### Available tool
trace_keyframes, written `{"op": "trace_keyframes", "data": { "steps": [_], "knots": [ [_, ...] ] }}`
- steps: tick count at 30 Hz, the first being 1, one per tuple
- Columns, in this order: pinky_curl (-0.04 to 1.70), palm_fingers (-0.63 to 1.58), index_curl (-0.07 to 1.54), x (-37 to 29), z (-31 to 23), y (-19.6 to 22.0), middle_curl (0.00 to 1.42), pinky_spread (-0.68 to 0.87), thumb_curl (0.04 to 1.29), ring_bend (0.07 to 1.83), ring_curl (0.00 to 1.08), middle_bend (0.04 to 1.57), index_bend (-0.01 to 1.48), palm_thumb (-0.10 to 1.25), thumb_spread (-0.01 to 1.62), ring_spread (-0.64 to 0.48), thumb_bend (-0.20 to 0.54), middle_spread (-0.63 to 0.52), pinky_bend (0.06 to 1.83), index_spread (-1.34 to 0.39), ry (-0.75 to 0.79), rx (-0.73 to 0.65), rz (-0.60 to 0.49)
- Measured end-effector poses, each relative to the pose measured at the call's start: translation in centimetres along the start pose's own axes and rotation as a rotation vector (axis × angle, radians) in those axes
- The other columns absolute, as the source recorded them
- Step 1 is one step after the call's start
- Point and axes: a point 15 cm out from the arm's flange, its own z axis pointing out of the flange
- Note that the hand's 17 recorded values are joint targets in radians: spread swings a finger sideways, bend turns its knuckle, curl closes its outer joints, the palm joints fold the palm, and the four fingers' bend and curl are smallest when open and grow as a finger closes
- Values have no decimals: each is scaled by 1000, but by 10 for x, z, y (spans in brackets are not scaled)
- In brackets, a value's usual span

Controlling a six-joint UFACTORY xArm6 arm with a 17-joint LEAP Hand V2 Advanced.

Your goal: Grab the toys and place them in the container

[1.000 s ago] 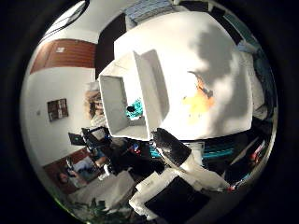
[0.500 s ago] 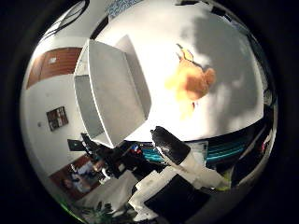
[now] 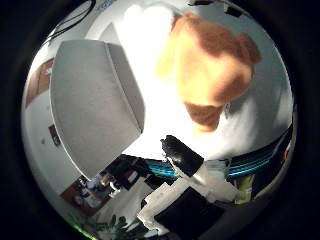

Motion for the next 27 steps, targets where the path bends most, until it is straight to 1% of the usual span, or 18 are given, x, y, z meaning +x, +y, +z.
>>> {"op": "trace_keyframes", "data": {
  "steps": [3, 6, 8, 9, 10, 11, 12, 14, 15, 16, 17, 18, 20, 22, 25, 27],
  "knots": [
    [264, 207, 271, 0, 7, -13, 341, 490, 319, 480, 217, 263, 159, 538, 1145, 202, -20, 104, 609, -165, 1, 19, 7],
    [250, 259, 277, -1, 11, -14, 350, 483, 321, 497, 217, 296, 164, 541, 1143, 195, -19, 75, 581, -157, 4, 14, 13],
    [219, 424, 291, -4, 13, -14, 380, 405, 334, 565, 225, 386, 182, 588, 1136, 104, -7, -29, 523, -185, 7, 7, 11],
    [211, 495, 296, -7, 15, -14, 400, 341, 343, 601, 233, 438, 176, 620, 1135, 41, -6, -72, 520, -202, 10, 1, 3],
    [202, 583, 306, -9, 18, -12, 423, 245, 354, 643, 246, 486, 186, 652, 1132, -29, -6, -116, 530, -229, 13, -10, -5],
    [207, 706, 299, -12, 20, -11, 439, 134, 364, 689, 254, 519, 168, 689, 1128, -87, -2, -149, 607, -253, 20, -22, -16],
    [222, 763, 308, -15, 23, -10, 460, 17, 371, 743, 278, 542, 167, 714, 1120, -145, -7, -177, 674, -275, 27, -30, -29],
    [245, 977, 317, -24, 26, -9, 508, -248, 387, 838, 315, 624, 181, 761, 1099, -249, -10, -242, 812, -339, 38, -41, -54],
    [270, 1144, 353, -28, 28, -8, 537, -348, 393, 888, 346, 659, 239, 786, 1085, -283, -10, -265, 865, -377, 43, -45, -67],
    [291, 1171, 391, -31, 28, -7, 566, -408, 404, 925, 374, 701, 295, 815, 1074, -302, -8, -281, 894, -406, 46, -47, -75],
    [312, 1252, 429, -31, 27, -7, 594, -426, 415, 968, 399, 755, 360, 833, 1054, -308, -10, -278, 925, -417, 49, -50, -77],
    [350, 1318, 495, -30, 26, -7, 636, -429, 447, 1023, 431, 837, 471, 869, 1002, -306, -9, -270, 997, -426, 52, -50, -79],
    [409, 1312, 581, -29, 22, -5, 686, -393, 500, 1105, 473, 941, 607, 932, 932, -290, -5, -252, 1100, -421, 51, -50, -77],
    [479, 1261, 678, -23, 14, -6, 743, -331, 559, 1200, 522, 1051, 766, 982, 869, -267, -7, -232, 1222, -399, 46, -37, -67],
    [560, 1154, 783, -3, -7, 2, 813, -274, 634, 1318, 581, 1158, 933, 1027, 779, -246, -9, -223, 1315, -365, 58, -11, -36],
    [602, 1105, 828, 11, -26, 7, 848, -246, 674, 1362, 610, 1208, 989, 1038, 728, -236, -14, -219, 1340, -344, 79, 14, -18]
  ]
}}
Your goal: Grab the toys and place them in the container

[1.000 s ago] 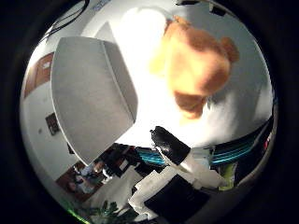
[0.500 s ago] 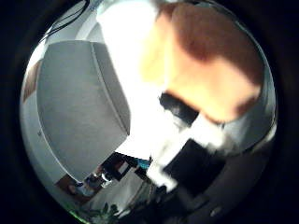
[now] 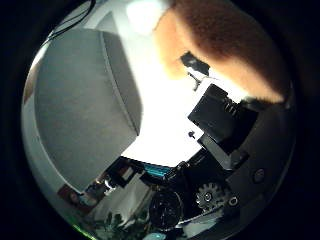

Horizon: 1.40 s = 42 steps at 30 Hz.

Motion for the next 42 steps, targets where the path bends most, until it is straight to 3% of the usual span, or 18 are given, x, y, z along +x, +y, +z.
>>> {"op": "trace_keyframes", "data": {
  "steps": [12, 22, 32, 42],
  "knots": [
    [863, 1002, 930, 27, -154, 43, 934, -168, 817, 1429, 715, 1297, 1072, 1011, 663, -227, -18, -188, 1345, -293, 49, 52, -22],
    [1040, 990, 949, -21, -278, 93, 947, -164, 872, 1417, 761, 1308, 1079, 1000, 669, -231, -18, -183, 1266, -285, 62, 212, -145],
    [1146, 1010, 955, -118, -304, 114, 948, -175, 885, 1382, 786, 1288, 1056, 992, 676, -236, -19, -195, 1191, -286, 48, 255, -298],
    [1219, 1031, 962, -226, -301, 92, 955, -189, 893, 1352, 805, 1265, 1031, 988, 685, -242, -19, -200, 1139, -289, 23, 325, -440]
  ]
}}
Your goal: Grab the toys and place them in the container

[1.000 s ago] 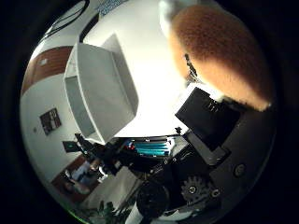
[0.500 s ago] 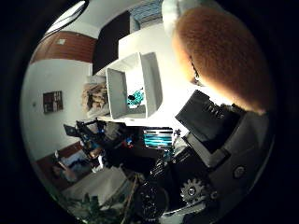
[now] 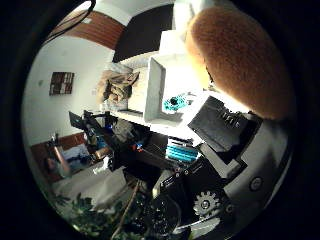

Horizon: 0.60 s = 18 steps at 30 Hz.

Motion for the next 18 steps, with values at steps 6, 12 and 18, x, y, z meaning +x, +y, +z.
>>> {"op": "trace_keyframes", "data": {
  "steps": [6, 12, 18],
  "knots": [
    [1250, 1044, 968, -24, 21, -34, 962, -197, 896, 1332, 816, 1249, 1013, 987, 686, -245, -19, -202, 1110, -292, -9, 27, -18],
    [1158, 1051, 946, -38, 41, -40, 939, -241, 815, 1303, 762, 1136, 882, 845, 937, -248, -23, -211, 1064, -314, -19, -19, -25],
    [925, 483, 792, -42, 59, -43, 800, -443, 579, 1157, 633, 857, 293, 681, 1148, -296, -27, -229, 961, -403, -6, -70, -41]
  ]
}}
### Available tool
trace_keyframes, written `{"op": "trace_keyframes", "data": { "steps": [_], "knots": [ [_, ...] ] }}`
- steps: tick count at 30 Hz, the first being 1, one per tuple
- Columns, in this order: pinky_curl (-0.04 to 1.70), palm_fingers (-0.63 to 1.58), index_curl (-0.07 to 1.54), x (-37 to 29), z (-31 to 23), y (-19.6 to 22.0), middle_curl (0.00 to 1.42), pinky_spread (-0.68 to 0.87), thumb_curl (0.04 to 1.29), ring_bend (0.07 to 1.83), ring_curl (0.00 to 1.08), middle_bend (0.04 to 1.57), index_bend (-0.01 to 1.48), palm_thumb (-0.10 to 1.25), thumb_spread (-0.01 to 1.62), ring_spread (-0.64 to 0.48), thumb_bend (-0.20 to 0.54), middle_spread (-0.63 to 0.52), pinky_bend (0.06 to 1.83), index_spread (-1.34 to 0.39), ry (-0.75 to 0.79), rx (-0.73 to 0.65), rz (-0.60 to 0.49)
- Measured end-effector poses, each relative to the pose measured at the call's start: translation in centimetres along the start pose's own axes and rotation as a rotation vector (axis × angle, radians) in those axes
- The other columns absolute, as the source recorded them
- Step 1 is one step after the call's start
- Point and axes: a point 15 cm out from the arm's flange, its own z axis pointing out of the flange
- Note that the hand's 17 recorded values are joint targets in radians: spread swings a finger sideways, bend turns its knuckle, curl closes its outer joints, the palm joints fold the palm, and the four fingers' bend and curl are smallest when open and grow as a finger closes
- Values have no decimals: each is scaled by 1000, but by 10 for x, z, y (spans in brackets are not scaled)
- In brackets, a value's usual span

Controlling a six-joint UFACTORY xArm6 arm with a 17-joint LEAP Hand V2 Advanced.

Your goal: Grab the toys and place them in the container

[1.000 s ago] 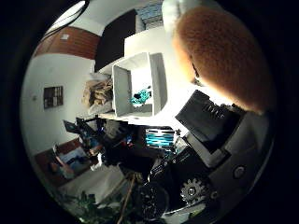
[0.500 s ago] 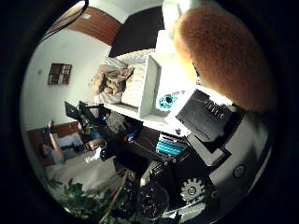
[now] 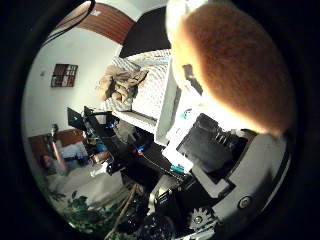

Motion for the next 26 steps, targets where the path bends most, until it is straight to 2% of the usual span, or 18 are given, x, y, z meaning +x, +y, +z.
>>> {"op": "trace_keyframes", "data": {
  "steps": [1, 2, 3, 6, 10, 13, 20, 26],
  "knots": [
    [914, 182, 723, -1, 5, -2, 734, -349, 538, 1042, 589, 707, 242, 653, 1158, -247, -30, -204, 888, -421, 3, -11, -1],
    [901, 118, 674, -2, 9, -3, 679, -276, 511, 964, 546, 607, 230, 639, 1164, -193, -27, -174, 873, -433, 6, -22, -5],
    [891, 80, 651, -2, 10, -3, 650, -226, 499, 917, 522, 554, 230, 635, 1165, -159, -26, -152, 860, -435, 7, -23, -9],
    [816, -11, 529, 2, 10, 1, 511, 125, 444, 708, 401, 365, 182, 629, 1162, 42, -21, -43, 798, -426, 17, -35, -49],
    [700, 4, 430, 5, 9, 1, 430, 368, 408, 594, 327, 289, 166, 625, 1153, 147, -21, 11, 718, -420, 10, -37, -53],
    [626, 35, 374, 6, 8, 2, 396, 446, 386, 552, 296, 268, 162, 621, 1152, 167, -22, 23, 677, -413, 12, -37, -52],
    [515, 97, 325, 20, -14, 11, 359, 483, 365, 492, 259, 236, 172, 626, 1152, 176, -18, 14, 597, -396, 8, 12, -45],
    [437, 162, 312, 65, -36, 29, 348, 483, 355, 430, 236, 233, 171, 634, 1153, 178, -19, 2, 542, -383, -10, 62, 45]
  ]
}}
